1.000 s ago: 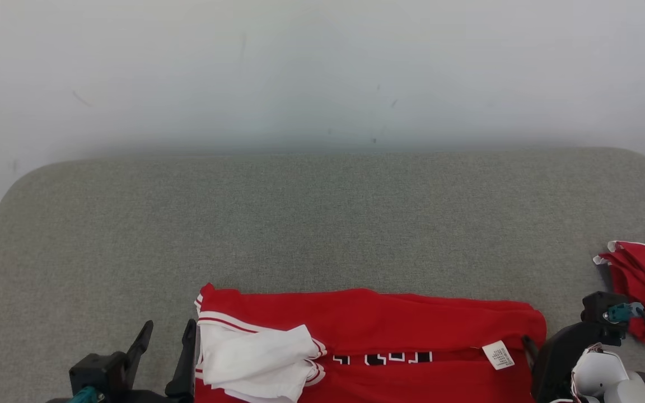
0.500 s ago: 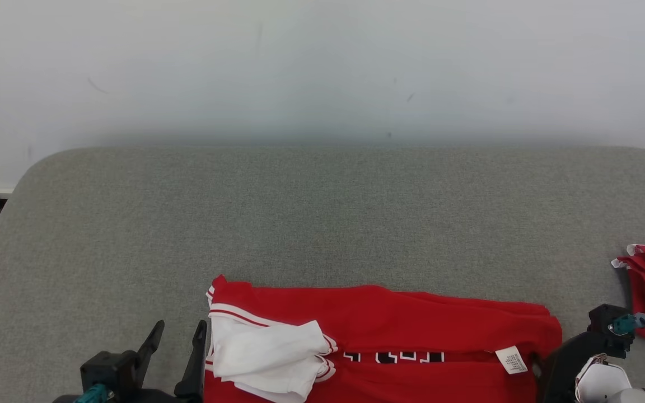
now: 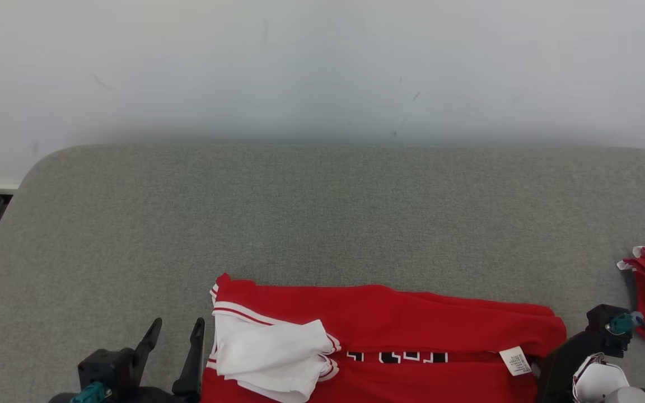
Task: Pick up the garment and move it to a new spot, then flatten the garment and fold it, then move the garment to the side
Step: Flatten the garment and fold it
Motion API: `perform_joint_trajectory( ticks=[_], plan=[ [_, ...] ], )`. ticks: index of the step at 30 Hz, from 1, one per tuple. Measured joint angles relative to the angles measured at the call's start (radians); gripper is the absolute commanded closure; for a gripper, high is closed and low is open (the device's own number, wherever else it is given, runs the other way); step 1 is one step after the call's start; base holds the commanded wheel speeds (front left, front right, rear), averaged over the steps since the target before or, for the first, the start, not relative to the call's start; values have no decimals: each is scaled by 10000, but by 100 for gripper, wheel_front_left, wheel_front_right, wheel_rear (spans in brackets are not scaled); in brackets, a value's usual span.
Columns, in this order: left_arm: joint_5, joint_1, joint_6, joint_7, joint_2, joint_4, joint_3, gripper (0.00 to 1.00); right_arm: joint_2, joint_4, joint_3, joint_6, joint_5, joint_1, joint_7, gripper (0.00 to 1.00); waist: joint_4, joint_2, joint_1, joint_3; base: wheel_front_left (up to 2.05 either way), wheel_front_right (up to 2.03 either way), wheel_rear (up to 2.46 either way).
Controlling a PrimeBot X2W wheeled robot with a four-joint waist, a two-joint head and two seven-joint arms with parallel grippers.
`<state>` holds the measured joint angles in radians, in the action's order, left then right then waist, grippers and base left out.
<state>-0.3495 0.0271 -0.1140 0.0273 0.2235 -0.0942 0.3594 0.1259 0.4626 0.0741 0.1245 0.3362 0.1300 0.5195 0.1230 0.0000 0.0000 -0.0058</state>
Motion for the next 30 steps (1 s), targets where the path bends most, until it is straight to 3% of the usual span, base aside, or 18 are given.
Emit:
perform_joint_trajectory(
  ticks=[15, 30],
  plan=[
    [0, -28, 0, -21, 6, 2, -111, 0, 71, -849, -88, -113, 54, -148, 259, 0, -117, 0, 0, -70, 0, 0, 0],
    [2, 51, 6, -107, 4, 201, 65, 0, 48, -748, 222, -84, 54, 14, 349, 0, 109, 0, 0, 417, 0, 0, 0]
  ],
)
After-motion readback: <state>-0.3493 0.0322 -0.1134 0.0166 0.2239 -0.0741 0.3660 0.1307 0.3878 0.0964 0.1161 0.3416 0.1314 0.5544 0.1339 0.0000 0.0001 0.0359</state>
